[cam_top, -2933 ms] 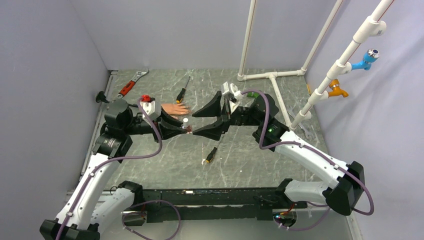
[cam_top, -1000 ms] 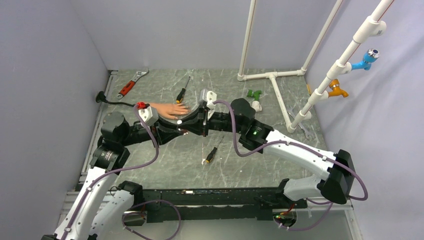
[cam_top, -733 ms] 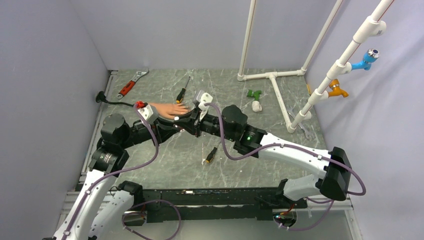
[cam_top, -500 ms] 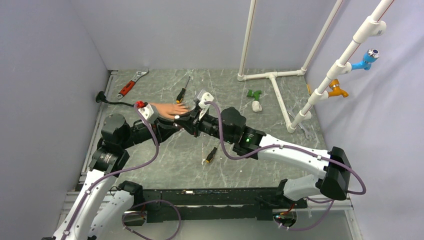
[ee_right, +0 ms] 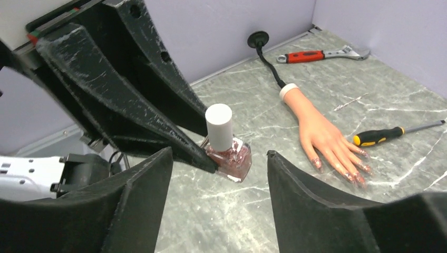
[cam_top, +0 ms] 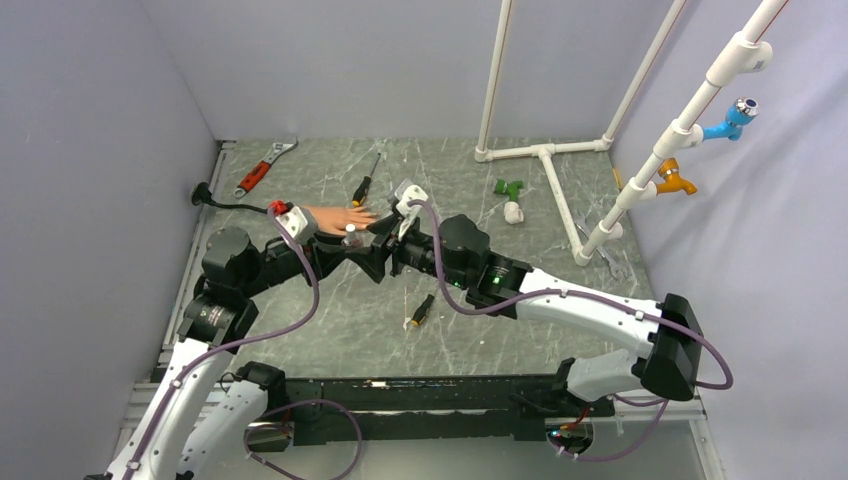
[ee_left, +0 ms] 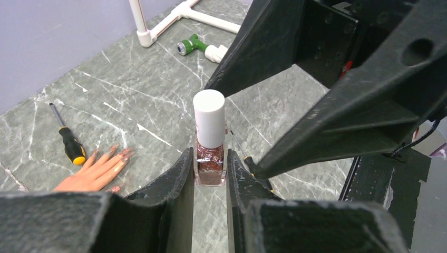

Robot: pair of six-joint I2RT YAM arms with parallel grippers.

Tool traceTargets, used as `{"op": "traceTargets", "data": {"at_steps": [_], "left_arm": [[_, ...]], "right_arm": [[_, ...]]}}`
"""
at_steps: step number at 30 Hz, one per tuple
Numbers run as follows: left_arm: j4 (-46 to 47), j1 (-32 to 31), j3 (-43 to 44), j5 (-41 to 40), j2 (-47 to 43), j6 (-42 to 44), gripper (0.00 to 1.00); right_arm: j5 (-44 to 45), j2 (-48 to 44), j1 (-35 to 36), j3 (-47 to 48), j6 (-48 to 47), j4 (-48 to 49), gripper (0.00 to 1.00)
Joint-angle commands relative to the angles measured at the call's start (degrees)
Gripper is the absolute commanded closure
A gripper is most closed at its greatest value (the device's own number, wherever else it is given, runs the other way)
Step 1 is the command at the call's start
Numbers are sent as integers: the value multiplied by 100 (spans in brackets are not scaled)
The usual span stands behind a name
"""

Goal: Paint the nails
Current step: Screw the nail polish bottle.

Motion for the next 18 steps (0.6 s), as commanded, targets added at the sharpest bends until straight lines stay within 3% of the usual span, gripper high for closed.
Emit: {"op": "traceTargets", "data": {"at_steps": [1, 3, 8, 13, 18], "left_arm": [[183, 9, 196, -63, 34, 89, 100], [196, 14, 185, -32, 17, 89, 100], [308, 10, 154, 446, 75, 120, 100], [460, -12, 164, 1178, 180, 53, 100], [682, -183, 81, 2044, 178, 71, 100]], "right_arm": [[-356, -596, -61, -176, -61, 64, 29], [-945, -827, -281, -452, -117, 200, 24], [-2591, -1074, -1009, -498, -197, -31, 23], [-4185, -1259, -1508, -584, -460, 71, 27], [-5335, -808, -1700, -117, -382, 3, 32]]}}
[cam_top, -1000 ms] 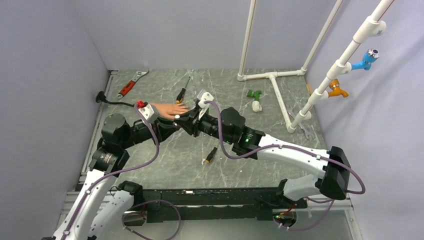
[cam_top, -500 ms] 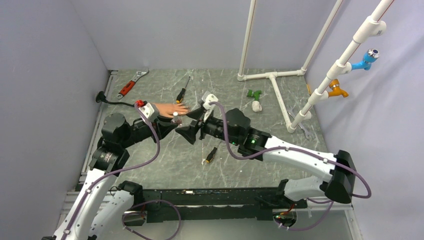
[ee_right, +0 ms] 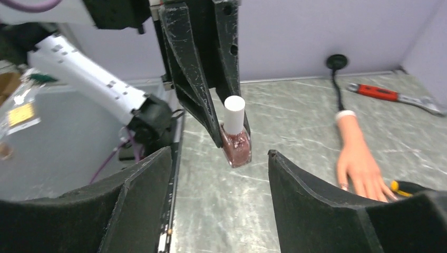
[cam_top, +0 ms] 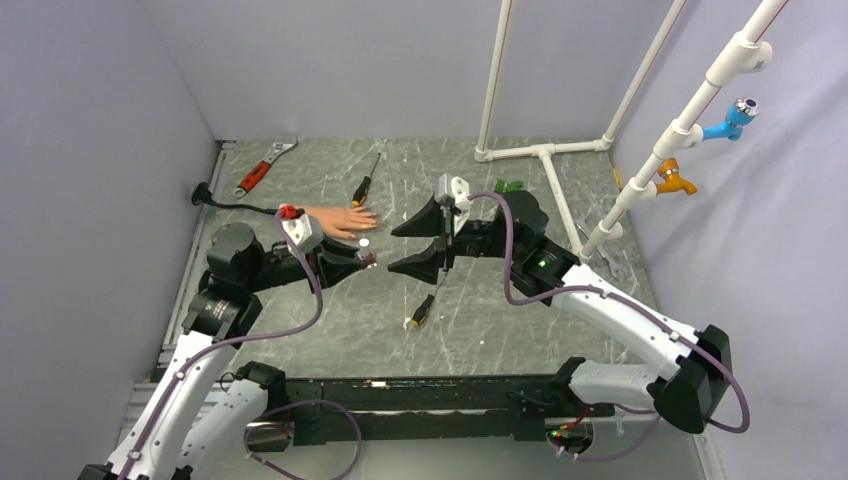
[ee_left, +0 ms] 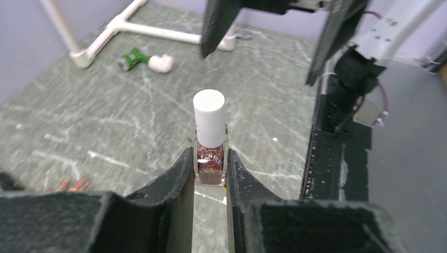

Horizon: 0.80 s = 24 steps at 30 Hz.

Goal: Paint the nails
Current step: Screw the nail polish bottle.

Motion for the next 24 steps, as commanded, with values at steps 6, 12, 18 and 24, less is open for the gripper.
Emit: {"op": "traceTargets", "data": {"at_steps": [6, 12, 18, 24], "left_arm": [[454, -240, 106, 1223, -2, 84, 100], [380, -319, 106, 1135, -39, 151, 100], [301, -381, 126, 1051, -27, 204, 100], [284, -397, 123, 1010, -5, 213, 100]], "right_arm": [[-1871, 710, -76, 940, -172, -115, 33], [-1904, 913, -75, 1124, -161, -69, 40], [-1921, 1055, -70, 1145, -6, 101, 45], [-1878, 1143, -47, 1156, 37, 182, 51]]}}
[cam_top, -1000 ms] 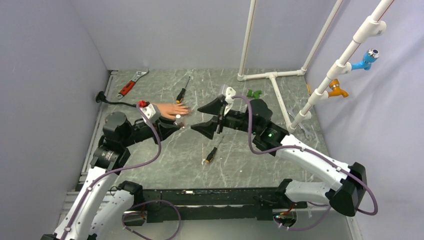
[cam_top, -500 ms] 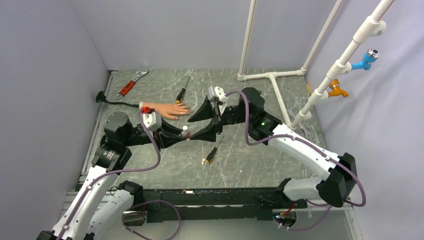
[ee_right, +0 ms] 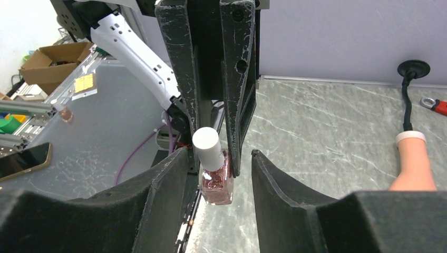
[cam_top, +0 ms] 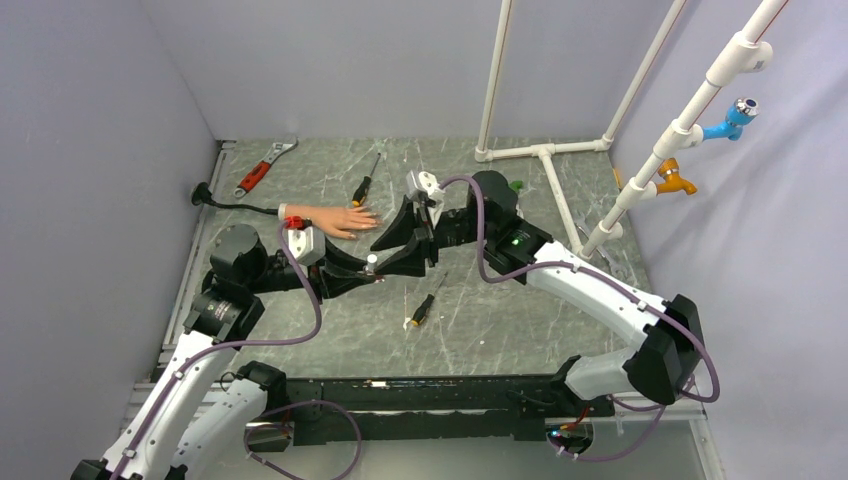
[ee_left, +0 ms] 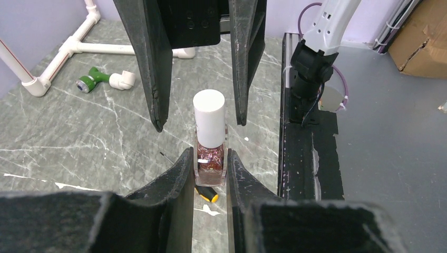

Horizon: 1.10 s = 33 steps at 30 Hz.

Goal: Paint the nails
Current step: Screw the nail polish bottle.

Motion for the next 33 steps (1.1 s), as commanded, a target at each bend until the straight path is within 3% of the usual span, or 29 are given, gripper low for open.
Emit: {"op": "traceTargets", "data": {"at_steps": [1, 13, 25, 33], "left_arm": [[116, -38, 123, 76, 10, 95, 100], [85, -39, 141, -17, 65, 98, 100], [-8, -39, 158, -210, 94, 158, 100], [-42, -33, 186, -654, 117, -23, 100]], "right_arm": [[-34, 2, 24, 241, 18, 324, 52], [198, 23, 268, 287, -352, -144, 65], [911, -80, 440, 69, -494, -299, 97], [2134, -210, 935, -108, -1022, -450, 100]]}}
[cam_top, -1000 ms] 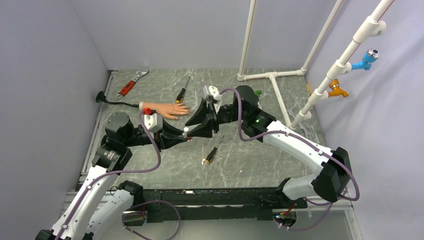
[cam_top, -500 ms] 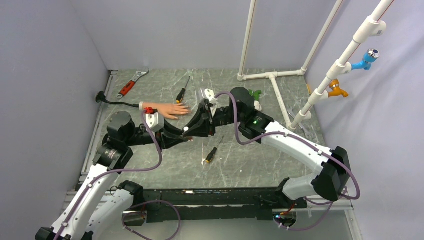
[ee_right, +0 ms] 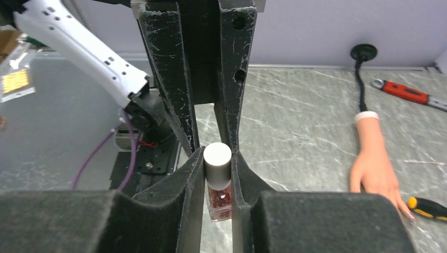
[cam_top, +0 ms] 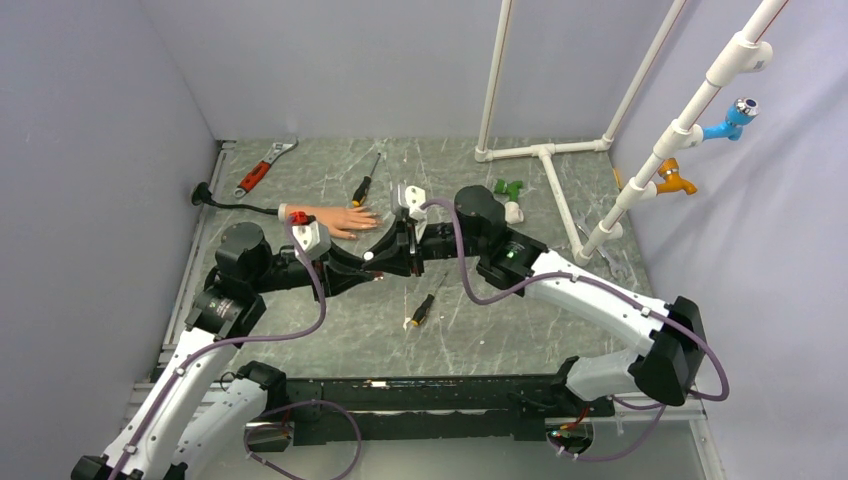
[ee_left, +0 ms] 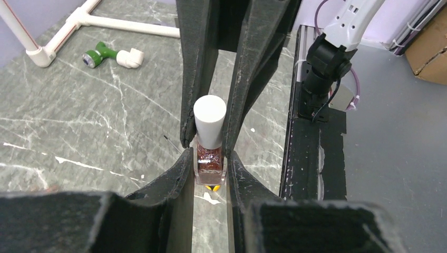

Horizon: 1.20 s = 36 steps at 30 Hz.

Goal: Paint the nails
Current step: Screw the nail polish bottle.

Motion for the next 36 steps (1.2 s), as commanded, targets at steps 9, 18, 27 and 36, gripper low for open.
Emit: {"op": "traceTargets", "data": {"at_steps": [9, 18, 27, 36], "left_arm": [[238, -10, 129, -1181, -131, -117, 100], [207, 25, 124, -1597, -173, -112, 100], [172, 56, 122, -1785, -204, -99, 100], [112, 52, 141, -1713, -200, -51, 100]], "right_arm": [[2887, -94, 831, -417, 311, 772, 100], [3955, -64, 1122, -514, 571, 1041, 100], [3762, -291, 1223, -413, 651, 1097, 46], [3021, -548, 1019, -201, 161, 488, 25]]}}
